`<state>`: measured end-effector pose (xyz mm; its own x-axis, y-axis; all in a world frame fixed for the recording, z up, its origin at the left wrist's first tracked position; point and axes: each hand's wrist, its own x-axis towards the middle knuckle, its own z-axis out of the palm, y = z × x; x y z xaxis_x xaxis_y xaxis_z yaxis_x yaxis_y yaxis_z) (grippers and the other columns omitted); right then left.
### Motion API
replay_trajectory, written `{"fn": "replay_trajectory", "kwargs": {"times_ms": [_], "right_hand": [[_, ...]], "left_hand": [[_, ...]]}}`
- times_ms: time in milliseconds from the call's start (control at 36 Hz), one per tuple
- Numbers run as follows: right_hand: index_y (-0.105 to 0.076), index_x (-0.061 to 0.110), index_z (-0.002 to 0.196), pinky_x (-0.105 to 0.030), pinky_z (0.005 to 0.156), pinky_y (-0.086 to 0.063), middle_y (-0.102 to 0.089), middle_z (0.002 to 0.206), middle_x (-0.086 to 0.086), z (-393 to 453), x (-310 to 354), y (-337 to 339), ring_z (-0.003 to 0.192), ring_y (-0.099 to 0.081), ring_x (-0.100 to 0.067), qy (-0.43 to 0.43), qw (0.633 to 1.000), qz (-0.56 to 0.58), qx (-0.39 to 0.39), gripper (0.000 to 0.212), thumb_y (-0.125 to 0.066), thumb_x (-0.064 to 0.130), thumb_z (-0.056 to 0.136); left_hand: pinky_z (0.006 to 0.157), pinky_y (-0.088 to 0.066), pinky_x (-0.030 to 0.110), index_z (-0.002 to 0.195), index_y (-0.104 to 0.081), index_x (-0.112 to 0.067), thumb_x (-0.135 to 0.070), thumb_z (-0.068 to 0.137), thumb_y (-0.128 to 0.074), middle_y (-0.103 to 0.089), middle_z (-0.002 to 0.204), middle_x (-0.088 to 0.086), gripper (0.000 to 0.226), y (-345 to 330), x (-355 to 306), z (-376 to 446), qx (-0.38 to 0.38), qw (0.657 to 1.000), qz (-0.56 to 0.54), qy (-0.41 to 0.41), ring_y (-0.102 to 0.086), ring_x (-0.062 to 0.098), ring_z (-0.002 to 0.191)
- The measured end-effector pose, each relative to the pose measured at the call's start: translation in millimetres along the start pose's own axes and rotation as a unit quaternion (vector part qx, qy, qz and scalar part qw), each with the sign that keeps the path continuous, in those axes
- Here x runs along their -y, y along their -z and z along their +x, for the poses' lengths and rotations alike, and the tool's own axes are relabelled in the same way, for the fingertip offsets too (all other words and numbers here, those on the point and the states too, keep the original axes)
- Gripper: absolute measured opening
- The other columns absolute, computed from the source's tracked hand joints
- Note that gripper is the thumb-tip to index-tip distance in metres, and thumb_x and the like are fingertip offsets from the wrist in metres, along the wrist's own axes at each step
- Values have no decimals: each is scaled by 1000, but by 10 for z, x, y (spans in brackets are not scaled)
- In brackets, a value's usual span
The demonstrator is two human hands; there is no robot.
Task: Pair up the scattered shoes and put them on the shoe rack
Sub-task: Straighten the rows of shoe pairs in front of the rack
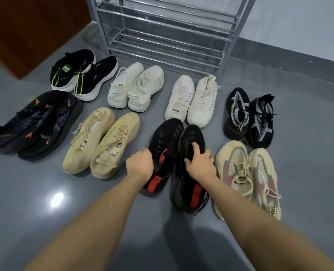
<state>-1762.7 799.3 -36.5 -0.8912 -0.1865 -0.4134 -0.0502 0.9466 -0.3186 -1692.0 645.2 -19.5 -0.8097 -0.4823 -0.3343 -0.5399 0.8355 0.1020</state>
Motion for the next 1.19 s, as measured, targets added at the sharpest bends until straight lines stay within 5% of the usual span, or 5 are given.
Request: {"fn": "replay_trajectory", "kwargs": {"times_ms": [222, 472, 722, 944, 1194], "right_hand": [[-39, 11, 118, -38, 66, -43, -35, 122, -20, -95, -58, -77, 90, -56, -36, -14, 998, -12, -54, 24, -46, 14, 96], [-40, 11, 118, -34, 55, -37, -35, 120, -20, -193, -123, -9, 50, -38, -22, 15, 998, -29, -60, 40, -38, -11, 84], [-39, 13, 118, -37, 61, -39, -38, 116, -18, -118, -83, 68, 72, -51, -32, 40, 995, -51, -75, 39, -38, -8, 85], [-39, 14, 125, -42, 84, -40, -38, 128, -16, -37, -1, -66, 112, -42, -36, 38, 986, -110, -117, 38, -44, 4, 88], [-57, 1, 108, -43, 84, -40, -54, 115, -20, 70, 196, -82, 98, -52, -38, 173, 962, -87, -190, 32, -58, 7, 76]], "left_hand": [[78, -48, 35, 112, -53, -2, -4, 93, -42, -64, 110, 13, 22, -39, -16, -139, -3, 1000, 18, -3, -63, 31, 102], [74, -44, 35, 109, -53, -3, -7, 98, -39, -64, 108, 15, 19, -104, 9, -136, -15, 1000, -14, -14, -62, 33, 100], [81, -47, 38, 114, -48, -2, 3, 93, -39, -58, 116, 15, 24, -211, 6, -131, 28, 999, -40, 17, -58, 33, 106], [82, -44, 36, 125, -38, -8, -18, 99, -38, -49, 123, 12, 29, -267, -26, -56, -19, 999, -40, -29, -48, 28, 113], [90, -38, 34, 119, -45, -6, -24, 100, -32, -50, 121, 11, 29, -156, -29, 96, -87, 993, -52, -57, -46, 27, 113]]}}
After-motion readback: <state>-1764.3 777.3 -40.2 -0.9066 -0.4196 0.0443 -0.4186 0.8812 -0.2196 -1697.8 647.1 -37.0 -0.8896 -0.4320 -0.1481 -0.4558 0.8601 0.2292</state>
